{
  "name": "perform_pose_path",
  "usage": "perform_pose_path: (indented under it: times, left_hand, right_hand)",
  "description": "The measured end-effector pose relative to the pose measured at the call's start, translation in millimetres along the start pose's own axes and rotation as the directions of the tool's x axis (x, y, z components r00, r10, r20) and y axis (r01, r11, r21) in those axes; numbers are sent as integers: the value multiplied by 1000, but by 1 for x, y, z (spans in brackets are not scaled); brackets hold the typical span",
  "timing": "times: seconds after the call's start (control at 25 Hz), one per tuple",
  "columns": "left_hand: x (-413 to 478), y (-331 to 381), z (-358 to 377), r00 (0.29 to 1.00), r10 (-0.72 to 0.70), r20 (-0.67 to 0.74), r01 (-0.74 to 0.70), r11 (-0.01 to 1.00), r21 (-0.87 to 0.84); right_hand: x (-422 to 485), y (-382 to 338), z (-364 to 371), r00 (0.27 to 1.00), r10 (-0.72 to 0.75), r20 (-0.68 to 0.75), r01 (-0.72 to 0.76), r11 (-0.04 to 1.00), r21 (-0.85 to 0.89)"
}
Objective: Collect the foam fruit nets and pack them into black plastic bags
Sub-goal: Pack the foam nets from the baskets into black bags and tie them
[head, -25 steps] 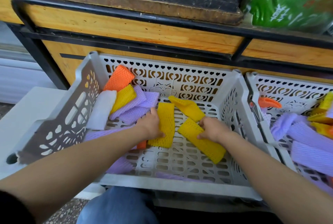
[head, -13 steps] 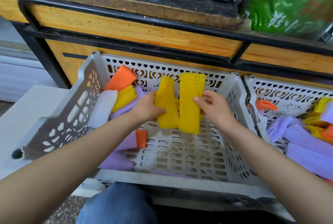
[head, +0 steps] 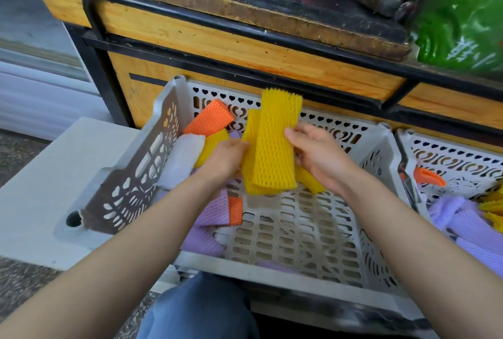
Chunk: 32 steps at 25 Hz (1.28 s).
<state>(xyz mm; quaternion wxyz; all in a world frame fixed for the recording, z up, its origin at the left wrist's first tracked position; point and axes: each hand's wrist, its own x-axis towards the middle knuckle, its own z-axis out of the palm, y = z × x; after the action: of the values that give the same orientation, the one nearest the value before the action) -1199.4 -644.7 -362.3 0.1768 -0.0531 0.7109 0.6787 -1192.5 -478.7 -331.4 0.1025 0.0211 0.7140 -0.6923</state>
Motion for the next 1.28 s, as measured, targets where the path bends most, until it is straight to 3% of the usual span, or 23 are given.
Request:
perform_pose_path:
  times: [0.08,0.12,0.28,0.36,0.44,0.52,0.6,0.72,0.88,0.96,1.08,1.16,1.28]
  left_hand:
    - [-2,5,3,996,-39,81,56,974,-221]
    - [-3,7,4,993,-39,109,66,965,-255]
    - [-3,4,4,998,29,63,-31,999,30]
    - [-1,4,3,995,95,-16,-94,992,79]
    - [0,3,2,986,164,-35,-160,981,107]
    - [1,2,3,982,189,-21,-184,972,148]
    - [2,1,5,981,193,-12,-188,969,161]
    - [4,0,6,983,184,-16,-178,969,173]
    - [10,-4,3,981,182,-64,-169,971,172]
    - [14,-5,0,977,182,-114,-157,966,204]
    - [17,-6,-5,949,200,-243,-110,934,339]
    - [18,-8,-6,954,160,-254,-58,928,368]
    - [14,-7,-1,995,12,-103,14,968,250]
  right_hand:
    - [5,10,2,988,-94,-120,35,905,-424]
    - [6,14,2,979,-142,-147,50,864,-501]
    - [11,23,-4,984,-161,-74,107,874,-473]
    - [19,38,-25,973,-193,-128,74,782,-619]
    - [28,57,-54,981,-112,-157,-53,629,-775]
    - [35,78,-77,988,79,-135,-157,464,-872]
    - [40,95,-85,970,200,-135,-207,403,-892]
    - [45,107,-81,969,163,-187,-239,408,-881]
    - [42,101,-71,986,76,-149,-167,407,-898]
    - [34,89,-65,982,-4,-188,-155,541,-827]
    - [13,60,-51,957,-43,-288,-139,802,-581]
    - [0,43,-41,958,-37,-284,-117,855,-505]
    - [-14,28,-24,967,-68,-246,-56,882,-467]
